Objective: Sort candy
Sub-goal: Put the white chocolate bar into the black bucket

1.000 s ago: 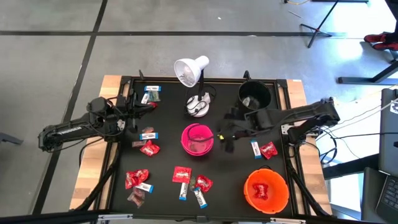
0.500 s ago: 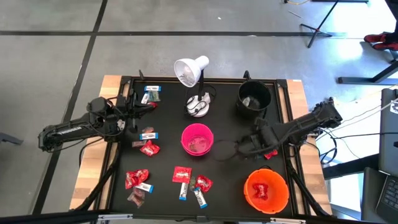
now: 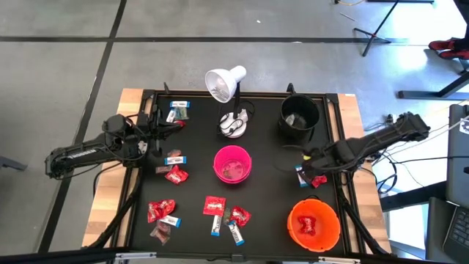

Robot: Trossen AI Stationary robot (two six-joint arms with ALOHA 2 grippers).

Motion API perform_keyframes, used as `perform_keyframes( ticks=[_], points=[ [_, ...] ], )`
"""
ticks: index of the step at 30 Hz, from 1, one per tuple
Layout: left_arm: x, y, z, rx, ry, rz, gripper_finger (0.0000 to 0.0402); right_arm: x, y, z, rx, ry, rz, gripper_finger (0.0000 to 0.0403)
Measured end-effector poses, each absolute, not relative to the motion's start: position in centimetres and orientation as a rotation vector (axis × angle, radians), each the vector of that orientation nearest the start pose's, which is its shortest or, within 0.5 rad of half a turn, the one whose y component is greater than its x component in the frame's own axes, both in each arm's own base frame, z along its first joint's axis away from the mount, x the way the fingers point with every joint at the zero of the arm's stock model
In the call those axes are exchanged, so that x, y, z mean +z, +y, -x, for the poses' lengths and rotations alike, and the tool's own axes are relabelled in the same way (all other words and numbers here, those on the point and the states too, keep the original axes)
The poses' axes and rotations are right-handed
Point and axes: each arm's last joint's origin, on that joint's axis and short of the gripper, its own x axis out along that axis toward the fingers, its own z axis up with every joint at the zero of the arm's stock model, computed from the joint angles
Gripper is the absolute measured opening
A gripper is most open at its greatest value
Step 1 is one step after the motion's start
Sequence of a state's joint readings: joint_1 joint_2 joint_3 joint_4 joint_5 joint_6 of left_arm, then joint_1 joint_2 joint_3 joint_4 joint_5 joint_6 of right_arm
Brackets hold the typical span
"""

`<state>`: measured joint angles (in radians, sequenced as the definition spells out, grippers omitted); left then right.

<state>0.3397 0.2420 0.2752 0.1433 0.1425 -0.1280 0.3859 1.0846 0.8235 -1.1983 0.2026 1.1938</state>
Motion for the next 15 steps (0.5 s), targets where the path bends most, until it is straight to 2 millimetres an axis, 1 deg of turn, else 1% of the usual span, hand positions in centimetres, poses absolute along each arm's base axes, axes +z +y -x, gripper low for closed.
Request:
perform_keyframes(
  ticks=[3, 8, 11, 15],
  points=[
    [25.2, 3.0, -9.7, 0.185, -0.184, 0.085, 0.0001, 21.0, 5.2, -14.3, -0.679, 1.243, -0.624, 0.0263],
    [25.2, 3.0, -9.7, 0.185, -0.184, 0.085, 0.0001, 17.0, 5.4, -14.4, -0.629, 1.226, -0.685, 0.0263],
    [25.2, 3.0, -9.7, 0.186, -0.184, 0.085, 0.0001, 15.5, 5.5, -14.5, -0.614, 1.217, -0.719, 0.0263],
    [25.2, 3.0, -9.7, 0.186, -0.184, 0.085, 0.0001, 14.4, 5.3, -14.2, -0.677, 1.222, -0.736, 0.0263]
  ],
)
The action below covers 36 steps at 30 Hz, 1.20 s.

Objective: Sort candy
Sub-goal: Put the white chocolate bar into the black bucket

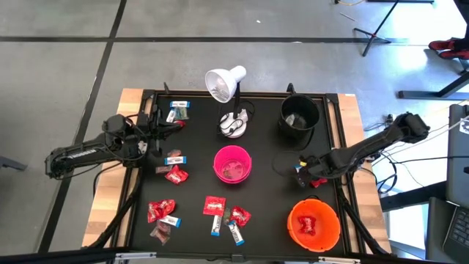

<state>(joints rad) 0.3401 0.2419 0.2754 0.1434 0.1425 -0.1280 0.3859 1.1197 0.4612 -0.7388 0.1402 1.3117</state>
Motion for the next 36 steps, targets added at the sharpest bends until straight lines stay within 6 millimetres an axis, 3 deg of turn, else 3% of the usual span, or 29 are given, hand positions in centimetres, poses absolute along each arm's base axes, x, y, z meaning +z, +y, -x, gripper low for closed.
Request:
perform_keyframes(
  ticks=[11, 15, 22, 25, 29, 36],
  points=[
    [25.2, 3.0, -9.7, 0.186, -0.185, 0.085, 0.0001, 13.1, 5.4, -14.6, -0.767, 1.242, -0.669, 0.0247],
    [25.2, 3.0, -9.7, 0.186, -0.184, 0.085, 0.0001, 13.1, 5.4, -14.7, -0.769, 1.244, -0.670, 0.0190],
    [25.2, 3.0, -9.7, 0.185, -0.185, 0.085, 0.0001, 14.1, 5.7, -15.5, -0.729, 1.219, -0.656, 0.0056],
    [25.2, 3.0, -9.7, 0.186, -0.185, 0.085, 0.0001, 14.7, 5.9, -16.1, -0.704, 1.201, -0.644, 0.0022],
    [25.2, 3.0, -9.7, 0.185, -0.185, 0.085, 0.0001, 15.9, 6.2, -16.9, -0.664, 1.179, -0.631, 0.0015],
    [25.2, 3.0, -9.7, 0.185, -0.184, 0.085, 0.0001, 18.6, 6.5, -18.0, -0.649, 1.145, -0.590, 0.0037]
  ],
)
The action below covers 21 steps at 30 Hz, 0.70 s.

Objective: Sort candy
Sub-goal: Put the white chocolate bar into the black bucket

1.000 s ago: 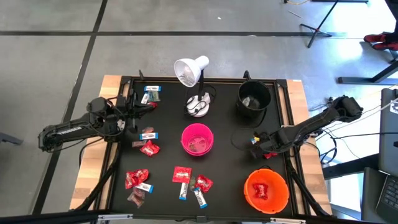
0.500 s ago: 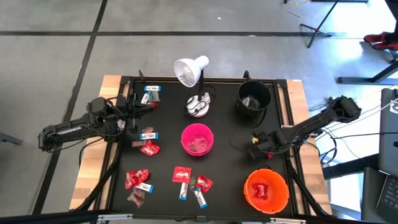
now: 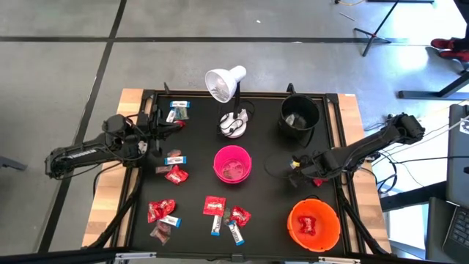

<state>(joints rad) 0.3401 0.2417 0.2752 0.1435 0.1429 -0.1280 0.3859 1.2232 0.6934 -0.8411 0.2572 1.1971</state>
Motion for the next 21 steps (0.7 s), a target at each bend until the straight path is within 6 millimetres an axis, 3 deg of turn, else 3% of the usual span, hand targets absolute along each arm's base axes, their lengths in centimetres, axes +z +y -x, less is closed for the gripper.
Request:
perform_keyframes(
  ticks=[7, 15, 21],
  points=[
    [25.2, 3.0, -9.7, 0.185, -0.185, 0.085, 0.0001, 22.5, 6.7, -18.9, -0.642, 1.103, -0.509, 0.0019],
    [25.2, 3.0, -9.7, 0.186, -0.184, 0.085, 0.0001, 27.8, 6.5, -19.5, -0.675, 0.983, -0.407, 0.0037],
    [25.2, 3.0, -9.7, 0.186, -0.185, 0.085, 0.0001, 29.5, 6.5, -19.7, -0.661, 0.931, -0.369, 0.0026]
  ],
)
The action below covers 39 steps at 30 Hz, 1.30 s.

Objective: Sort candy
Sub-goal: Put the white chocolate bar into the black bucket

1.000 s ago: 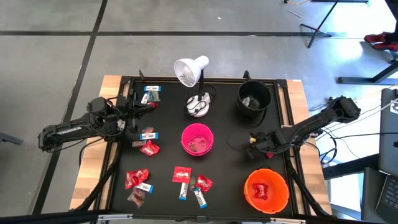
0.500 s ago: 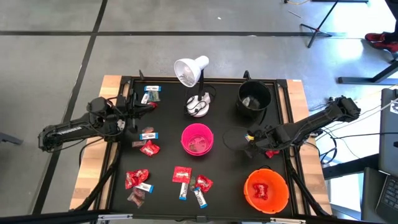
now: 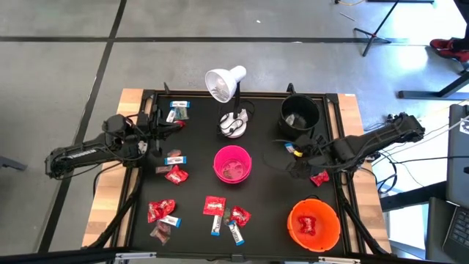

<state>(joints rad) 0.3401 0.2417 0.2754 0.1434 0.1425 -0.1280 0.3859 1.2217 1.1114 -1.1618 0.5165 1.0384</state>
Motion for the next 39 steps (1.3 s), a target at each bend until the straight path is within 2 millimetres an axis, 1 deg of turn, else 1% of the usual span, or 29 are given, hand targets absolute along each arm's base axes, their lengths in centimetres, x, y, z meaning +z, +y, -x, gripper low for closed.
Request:
perform_keyframes(
  ticks=[7, 14, 19, 23, 29, 34, 39],
  points=[
    [25.2, 3.0, -9.7, 0.186, -0.184, 0.085, 0.0001, 29.5, 6.3, -19.5, -0.680, 0.936, -0.345, 0.0033],
    [25.2, 3.0, -9.7, 0.185, -0.184, 0.085, 0.0001, 29.7, 6.1, -19.6, -0.738, 0.865, -0.290, 0.0030],
    [25.2, 3.0, -9.7, 0.186, -0.184, 0.085, 0.0001, 29.7, 5.0, -19.9, -0.802, 0.840, -0.296, 0.0029],
    [25.2, 3.0, -9.7, 0.186, -0.184, 0.085, 0.0001, 29.8, 3.4, -20.3, -0.873, 0.822, -0.339, 0.0029],
    [25.2, 3.0, -9.7, 0.185, -0.184, 0.085, 0.0001, 29.7, 0.4, -20.6, -0.979, 0.843, -0.351, 0.0029],
    [25.2, 3.0, -9.7, 0.185, -0.185, 0.085, 0.0001, 29.6, -2.6, -20.4, -1.026, 0.919, -0.354, 0.0028],
    [25.2, 3.0, -9.7, 0.185, -0.185, 0.085, 0.0002, 29.7, -5.6, -19.8, -1.068, 0.982, -0.371, 0.0028]
  ],
)
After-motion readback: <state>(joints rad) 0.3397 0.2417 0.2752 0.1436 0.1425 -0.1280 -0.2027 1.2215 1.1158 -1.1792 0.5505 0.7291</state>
